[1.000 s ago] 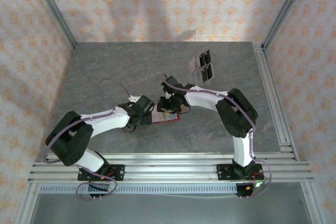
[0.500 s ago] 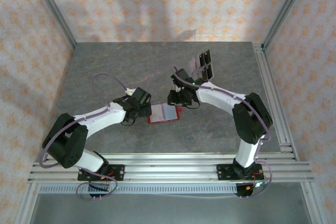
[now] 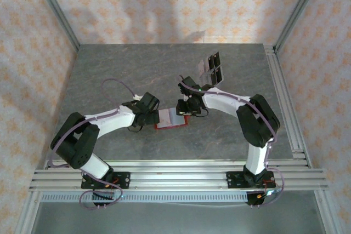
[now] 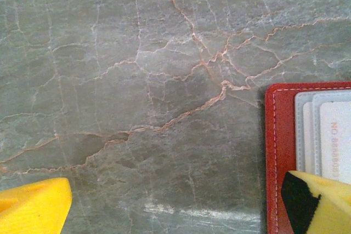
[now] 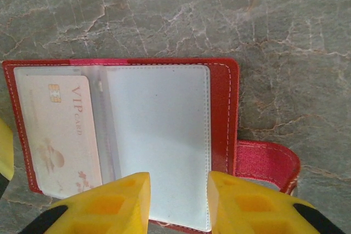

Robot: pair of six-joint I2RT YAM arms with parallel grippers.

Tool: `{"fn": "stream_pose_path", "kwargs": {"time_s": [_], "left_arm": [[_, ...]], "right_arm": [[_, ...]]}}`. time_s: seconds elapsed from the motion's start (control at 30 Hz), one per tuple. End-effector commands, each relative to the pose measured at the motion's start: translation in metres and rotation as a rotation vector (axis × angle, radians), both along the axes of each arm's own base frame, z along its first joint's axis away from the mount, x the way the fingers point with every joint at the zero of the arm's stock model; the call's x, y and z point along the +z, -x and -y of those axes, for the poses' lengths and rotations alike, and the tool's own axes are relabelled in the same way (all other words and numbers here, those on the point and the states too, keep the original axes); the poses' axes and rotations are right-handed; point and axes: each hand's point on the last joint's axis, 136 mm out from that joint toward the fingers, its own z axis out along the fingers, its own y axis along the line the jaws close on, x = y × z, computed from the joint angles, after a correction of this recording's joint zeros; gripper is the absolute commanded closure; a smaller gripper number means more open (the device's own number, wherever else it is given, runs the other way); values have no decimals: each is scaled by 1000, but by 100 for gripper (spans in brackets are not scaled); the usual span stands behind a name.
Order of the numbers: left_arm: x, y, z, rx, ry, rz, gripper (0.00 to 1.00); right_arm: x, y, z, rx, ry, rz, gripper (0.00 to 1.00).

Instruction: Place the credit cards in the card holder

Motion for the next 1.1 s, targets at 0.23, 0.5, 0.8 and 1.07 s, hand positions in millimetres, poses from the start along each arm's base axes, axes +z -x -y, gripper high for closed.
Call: {"fn": "stream_pose_path", "kwargs": {"time_s": [0.23, 0.5, 0.8, 1.07], "left_arm": [[-2, -10, 5, -9, 1, 7, 0], [-9, -9, 5, -10, 3, -3, 0], [-14, -8, 6, -11, 9, -8, 0], [-16, -7, 6, -11, 13, -12, 0]], "right_arm": [[-20, 9, -5, 39, 33, -39, 68], [-22, 11, -10, 49, 35, -47, 68], [-18, 11, -19, 56, 24, -42, 68], [-17, 10, -30, 45, -32, -63, 67]]}}
